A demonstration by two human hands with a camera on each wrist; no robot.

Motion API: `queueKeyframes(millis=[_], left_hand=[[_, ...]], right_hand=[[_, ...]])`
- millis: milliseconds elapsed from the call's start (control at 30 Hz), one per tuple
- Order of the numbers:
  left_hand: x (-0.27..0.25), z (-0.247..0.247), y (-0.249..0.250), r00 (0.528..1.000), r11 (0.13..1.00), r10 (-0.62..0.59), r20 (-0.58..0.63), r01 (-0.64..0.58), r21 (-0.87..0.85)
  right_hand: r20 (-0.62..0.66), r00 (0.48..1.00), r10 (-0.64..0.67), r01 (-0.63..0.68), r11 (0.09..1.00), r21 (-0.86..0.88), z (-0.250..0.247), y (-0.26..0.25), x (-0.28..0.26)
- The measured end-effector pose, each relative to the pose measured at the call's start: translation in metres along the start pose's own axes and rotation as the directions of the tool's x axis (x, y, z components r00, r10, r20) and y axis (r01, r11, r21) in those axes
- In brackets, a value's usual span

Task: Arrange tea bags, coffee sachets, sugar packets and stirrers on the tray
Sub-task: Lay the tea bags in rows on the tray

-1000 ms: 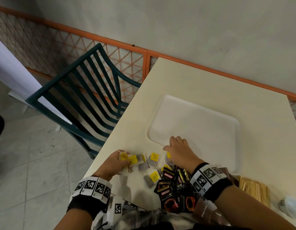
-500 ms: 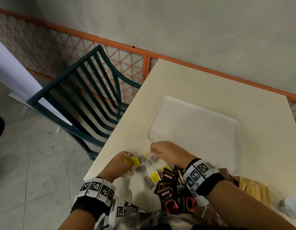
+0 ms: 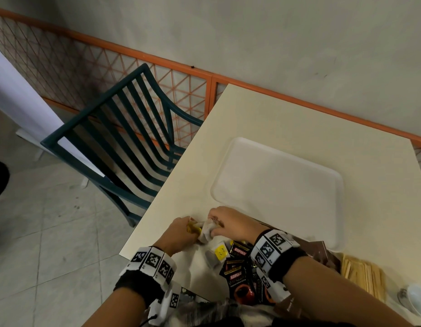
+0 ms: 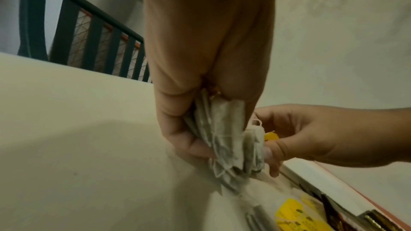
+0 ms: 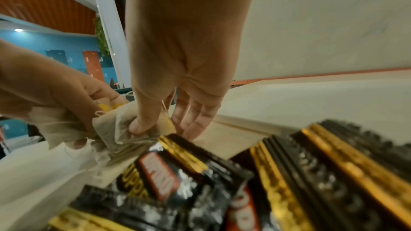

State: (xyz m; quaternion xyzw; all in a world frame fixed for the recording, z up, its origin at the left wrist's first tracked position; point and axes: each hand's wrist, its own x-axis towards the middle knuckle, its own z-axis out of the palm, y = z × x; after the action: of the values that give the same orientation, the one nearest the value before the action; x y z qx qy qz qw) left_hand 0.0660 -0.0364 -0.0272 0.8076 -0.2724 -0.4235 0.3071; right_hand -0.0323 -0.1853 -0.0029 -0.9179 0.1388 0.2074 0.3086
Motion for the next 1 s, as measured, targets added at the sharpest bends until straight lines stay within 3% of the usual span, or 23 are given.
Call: queueKeyframes(millis=[133,300,400,467,567,633,733,833,900,1000], left_hand=[[-0.005,-0.009,0.012,0.999,0.955,0.019,0.051,-0.003,-0.298],[-0.014,-0.016,0.031,0.998,0.772,-0.021,0.053,0.05,-0.633],[-0.014,-0.016,0.035,0.994,0.753,-0.009,0.106,0.077,-0.653],[-0.012,-0.014,0.03,0.996,0.765,0.016,0.084,0.042,-0.643],[-0.01,-0.014,0.025,0.998,0.691,-0.049,0.026,0.053,-0.721],[-0.011,-0.016,0.022,0.998,0.66,-0.064,0.006,0.047,-0.75],[-0.015,-0.021,0.015,0.998,0.655,-0.07,-0.009,0.039,-0.755],[-0.018,-0.025,0.007,0.99,0.637,-0.131,-0.051,0.045,-0.77],[-0.019,-0.026,0.002,0.987,0.622,-0.149,-0.067,0.041,-0.782],[-0.023,-0.026,0.002,0.986,0.602,-0.154,-0.067,0.04,-0.797]], right_hand=[[-0.051,0.997,0.051,-0.033,0.95,0.311,-0.003,-0.002,-0.002],[-0.142,0.989,0.036,0.035,0.883,0.468,-0.015,-0.017,0.0],[-0.187,0.981,0.048,0.043,0.892,0.45,-0.021,-0.024,0.004],[-0.205,0.978,0.04,0.047,0.914,0.402,-0.023,-0.027,0.005],[-0.175,0.985,0.014,0.042,0.949,0.312,-0.024,-0.028,0.001],[-0.115,0.993,0.016,0.025,0.939,0.343,-0.025,-0.028,-0.002],[-0.09,0.989,0.119,-0.068,0.895,0.441,-0.029,-0.023,-0.01],[-0.002,0.969,0.248,-0.248,0.968,0.047,-0.03,-0.011,-0.022],[0.026,0.95,0.311,-0.303,0.938,-0.167,-0.023,-0.009,-0.029],[0.029,0.942,0.334,-0.307,0.893,-0.329,-0.006,-0.011,-0.029]])
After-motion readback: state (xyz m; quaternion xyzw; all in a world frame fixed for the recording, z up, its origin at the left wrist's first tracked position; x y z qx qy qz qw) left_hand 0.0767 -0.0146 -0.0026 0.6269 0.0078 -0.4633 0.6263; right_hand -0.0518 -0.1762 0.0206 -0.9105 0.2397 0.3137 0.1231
